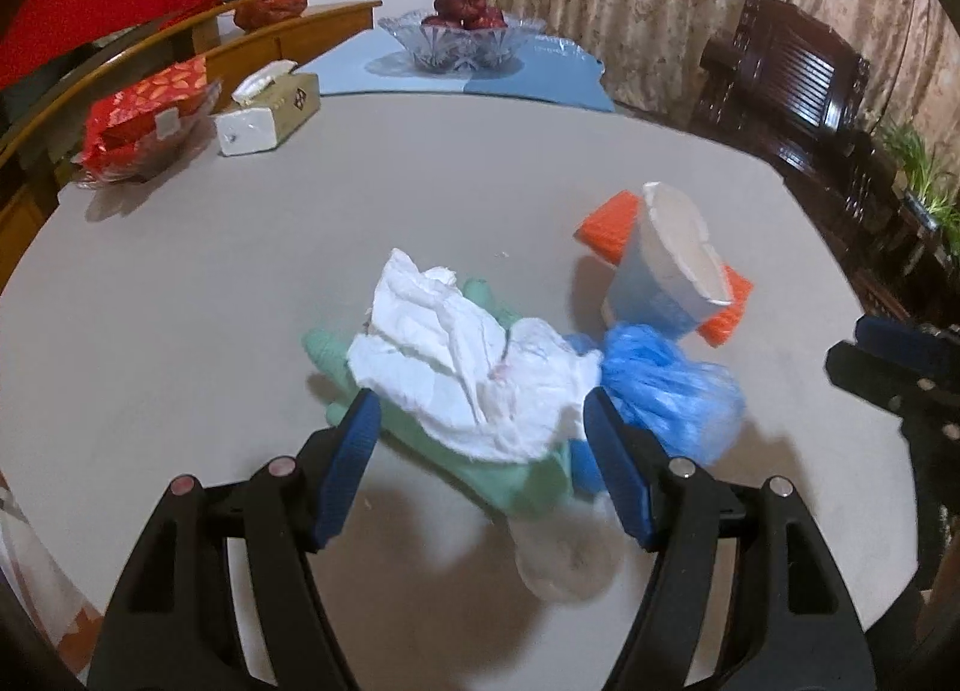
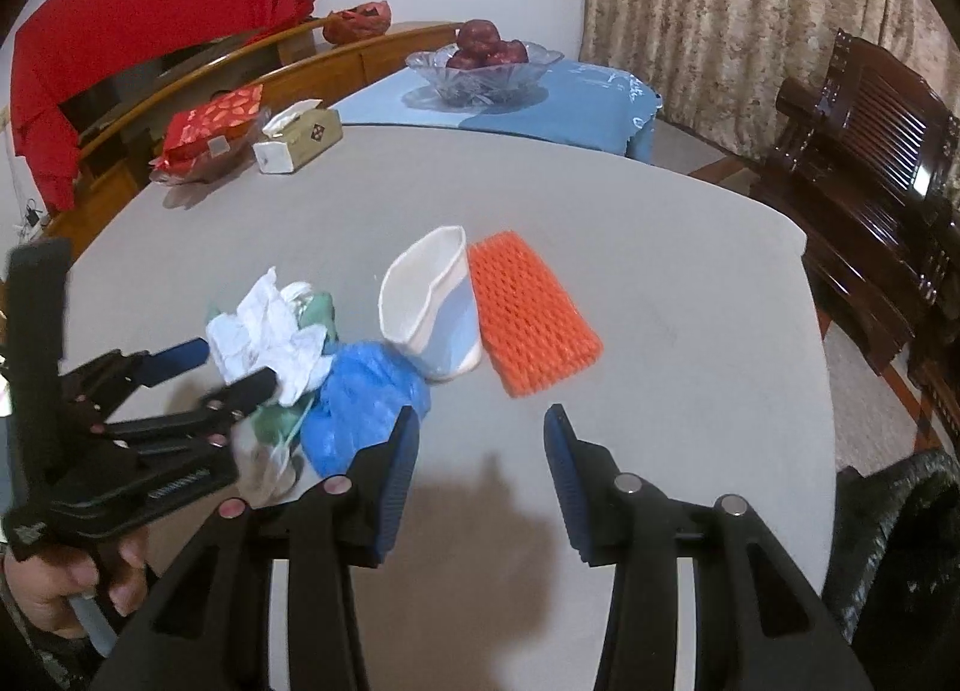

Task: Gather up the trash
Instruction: 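Grasp the white tissue with the left tool while the right tool grasps the white paper cup, then carry the tissue and paper cup over the bin with both tools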

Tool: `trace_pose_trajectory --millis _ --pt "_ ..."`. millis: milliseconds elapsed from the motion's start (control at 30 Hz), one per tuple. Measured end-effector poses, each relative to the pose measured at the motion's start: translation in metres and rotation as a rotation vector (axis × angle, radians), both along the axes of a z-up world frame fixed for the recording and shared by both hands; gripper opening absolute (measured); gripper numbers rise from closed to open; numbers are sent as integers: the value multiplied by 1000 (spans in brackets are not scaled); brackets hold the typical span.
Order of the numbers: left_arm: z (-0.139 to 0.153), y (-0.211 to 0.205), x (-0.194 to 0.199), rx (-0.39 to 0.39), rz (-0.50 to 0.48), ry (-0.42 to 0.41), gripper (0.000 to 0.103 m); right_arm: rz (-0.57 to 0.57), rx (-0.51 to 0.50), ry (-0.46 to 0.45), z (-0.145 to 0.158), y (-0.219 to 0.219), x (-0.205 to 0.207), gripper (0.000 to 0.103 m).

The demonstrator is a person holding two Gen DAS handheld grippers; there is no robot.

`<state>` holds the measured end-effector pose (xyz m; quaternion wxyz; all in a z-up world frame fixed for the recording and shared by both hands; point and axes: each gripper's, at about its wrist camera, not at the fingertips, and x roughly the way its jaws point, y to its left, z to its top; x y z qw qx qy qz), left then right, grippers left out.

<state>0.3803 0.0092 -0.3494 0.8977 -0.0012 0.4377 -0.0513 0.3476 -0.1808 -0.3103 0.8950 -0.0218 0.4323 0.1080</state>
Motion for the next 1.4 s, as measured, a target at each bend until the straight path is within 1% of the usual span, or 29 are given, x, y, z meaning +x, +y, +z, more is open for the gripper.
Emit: trace_pose_trajectory --millis 33,100,133,167,233,300,333,400,633,733,867,900,967,1033,1200,1400 --pt "-4 1 4 1 -1 4 68 3 2 1 -1 2 3 44" --pt "-10 4 11 5 -4 15 53 12 4 4 -3 8 9 44" --pt "-13 5 14 -6 -13 23 39 15 4 6 -3 11 12 44" --pt "-13 7 16 -18 -16 26 32 23 4 7 -4 16 16 44" --pt "-11 12 16 -39 -15 11 24 33 2 5 -6 23 21 44" --pt "-8 16 15 -62 -10 -4 18 41 3 2 -7 29 26 44" --pt "-6 17 15 -65 -10 -12 11 44 4 -1 -7 31 28 44" --pt "1 17 13 -48 -2 -40 11 45 11 -6 -6 34 32 44" --pt "23 27 13 -65 19 -99 10 45 13 -21 -7 45 43 44" --pt "29 31 14 -72 25 -110 10 38 19 -11 -12 46 50 44" --pt "28 33 16 -74 26 -105 10 29 27 16 -23 46 59 43" --pt "28 33 15 -75 26 -104 10 24 32 28 -27 45 62 42" --pt "27 33 15 -74 26 -100 10 24 48 49 -31 44 65 25" --pt "26 32 16 -68 26 -96 10 20 62 56 -32 43 66 18" --pt "24 30 14 -54 29 -90 10 33 64 29 -21 41 59 13" --pt "36 26 7 -44 25 -113 10 34 77 -1 -3 36 53 12"
